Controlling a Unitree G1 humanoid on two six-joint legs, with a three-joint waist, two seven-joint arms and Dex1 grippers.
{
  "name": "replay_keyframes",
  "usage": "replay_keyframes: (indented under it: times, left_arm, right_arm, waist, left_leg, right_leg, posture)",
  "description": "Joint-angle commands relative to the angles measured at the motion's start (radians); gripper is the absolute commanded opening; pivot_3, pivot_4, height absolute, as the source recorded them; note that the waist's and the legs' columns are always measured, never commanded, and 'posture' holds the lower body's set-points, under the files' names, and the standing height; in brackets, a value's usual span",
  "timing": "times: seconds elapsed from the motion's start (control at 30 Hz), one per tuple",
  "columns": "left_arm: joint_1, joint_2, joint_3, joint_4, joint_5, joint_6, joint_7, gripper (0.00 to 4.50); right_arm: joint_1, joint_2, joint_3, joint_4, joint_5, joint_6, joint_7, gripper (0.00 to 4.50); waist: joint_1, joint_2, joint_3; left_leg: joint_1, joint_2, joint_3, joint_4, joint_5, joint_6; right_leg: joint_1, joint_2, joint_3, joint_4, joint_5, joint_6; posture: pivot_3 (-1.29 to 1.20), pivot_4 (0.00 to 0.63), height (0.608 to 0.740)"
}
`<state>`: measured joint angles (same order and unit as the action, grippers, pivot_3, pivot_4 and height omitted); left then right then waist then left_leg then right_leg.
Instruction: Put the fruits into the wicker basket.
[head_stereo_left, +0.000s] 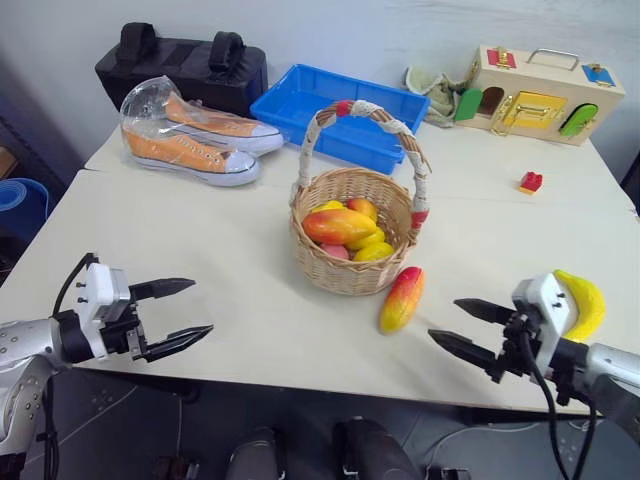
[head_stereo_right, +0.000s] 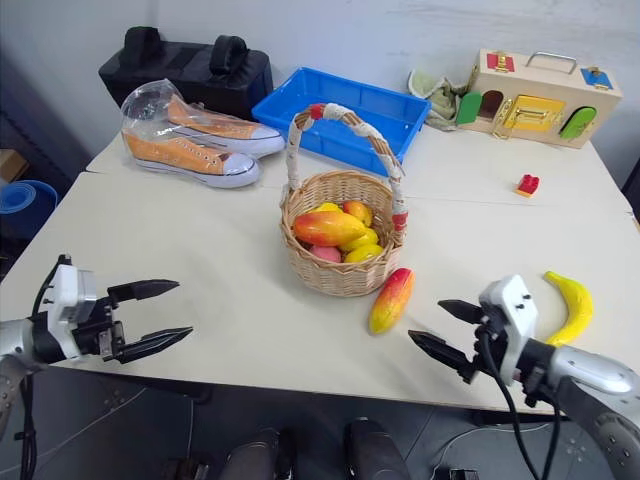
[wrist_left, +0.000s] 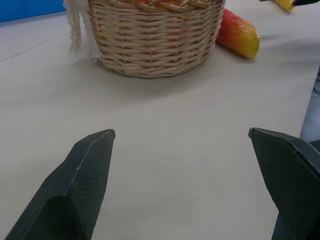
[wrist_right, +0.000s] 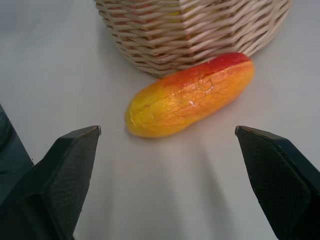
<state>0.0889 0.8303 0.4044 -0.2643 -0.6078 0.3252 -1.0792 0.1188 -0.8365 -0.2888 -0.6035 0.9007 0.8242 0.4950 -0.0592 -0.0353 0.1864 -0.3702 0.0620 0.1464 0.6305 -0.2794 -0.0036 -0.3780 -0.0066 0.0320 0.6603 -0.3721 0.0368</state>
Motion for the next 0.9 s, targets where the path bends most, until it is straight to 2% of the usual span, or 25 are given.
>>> replay_keyframes:
  times: [0.03,0.1,0.2,0.3,0.4,0.53,0.63,0.73,0.9]
  left_arm:
    - [-0.005,-0.014,-0.003,-0.079,-0.037,0.023,0.027,4.5]
    - [-0.002,-0.02,-0.007,-0.095,-0.04,0.031,0.038,4.5]
    - [-0.006,-0.028,-0.016,-0.11,-0.037,0.034,0.046,4.5]
    - [-0.017,-0.032,-0.021,-0.122,-0.04,0.037,0.055,4.5]
    - [-0.026,-0.036,-0.026,-0.123,-0.04,0.038,0.059,4.5]
    - [-0.041,-0.048,-0.05,-0.113,-0.026,0.026,0.061,4.5]
    - [-0.045,-0.052,-0.062,-0.112,-0.023,0.024,0.061,4.5]
    - [-0.054,-0.052,-0.072,-0.101,-0.018,0.018,0.06,4.5]
    - [-0.084,-0.054,-0.098,-0.078,-0.007,0.008,0.057,4.5]
  right_arm:
    - [-0.1,0.08,0.077,-0.026,0.013,0.123,-0.19,4.49]
    - [-0.131,0.128,0.107,-0.015,0.021,0.181,-0.252,4.49]
    - [-0.151,0.138,0.216,0.005,-0.111,0.17,-0.275,4.49]
    - [-0.174,0.167,0.262,0.023,-0.155,0.185,-0.309,4.49]
    - [-0.191,0.206,0.262,0.027,-0.138,0.239,-0.33,3.89]
    - [-0.22,0.298,0.203,0.021,-0.023,0.358,-0.375,2.92]
    - [-0.207,0.312,0.161,0.012,0.005,0.41,-0.384,2.48]
    - [-0.195,0.305,0.12,0.004,0.026,0.433,-0.385,2.22]
    - [-0.181,0.321,0.005,0.006,0.12,0.421,-0.367,2.22]
  waist:
    - [0.0,0.0,0.0]
    - [0.0,0.0,0.0]
    - [0.0,0.0,0.0]
    - [-0.001,-0.003,-0.002]
    - [-0.001,-0.007,-0.005]
    - [-0.002,-0.014,-0.009]
    - [-0.003,-0.015,-0.009]
    - [-0.002,-0.015,-0.009]
    - [0.003,-0.014,-0.009]
  left_leg:
    - [0.0,0.0,0.0,0.0,0.0,0.0]
    - [0.0,0.0,0.0,-0.001,0.0,-0.001]
    - [-0.002,0.0,0.0,-0.001,-0.001,-0.002]
    - [-0.002,0.0,0.001,0.0,-0.001,-0.002]
    - [0.0,0.0,0.001,0.0,-0.001,-0.002]
    - [0.002,0.0,0.0,0.0,0.0,-0.001]
    - [0.002,0.0,0.0,-0.001,0.0,-0.001]
    - [0.002,0.0,0.0,-0.002,0.0,-0.001]
    - [0.0,0.0,0.0,-0.002,-0.001,-0.001]
  right_leg:
    - [0.0,0.0,0.0,0.0,0.0,0.0]
    - [0.0,0.0,0.0,-0.001,0.0,0.0]
    - [-0.003,0.001,0.0,-0.001,-0.001,0.001]
    - [-0.002,0.001,0.001,-0.001,-0.001,0.002]
    - [0.0,0.001,0.001,-0.001,-0.001,0.002]
    - [0.001,0.0,0.0,0.0,-0.001,0.001]
    - [0.001,0.0,0.0,0.0,0.0,0.0]
    - [0.001,0.0,0.0,0.0,0.0,0.0]
    - [0.0,0.0,0.0,-0.003,-0.001,0.0]
  posture:
    - [0.0,0.15,0.74]
    - [0.0,0.15,0.74]
    - [0.0,0.15,0.74]
    - [0.0,0.15,0.74]
    - [0.0,0.15,0.74]
    - [0.0,0.15,0.74]
    - [0.0,0.15,0.74]
    - [0.0,0.15,0.74]
    - [0.0,0.15,0.74]
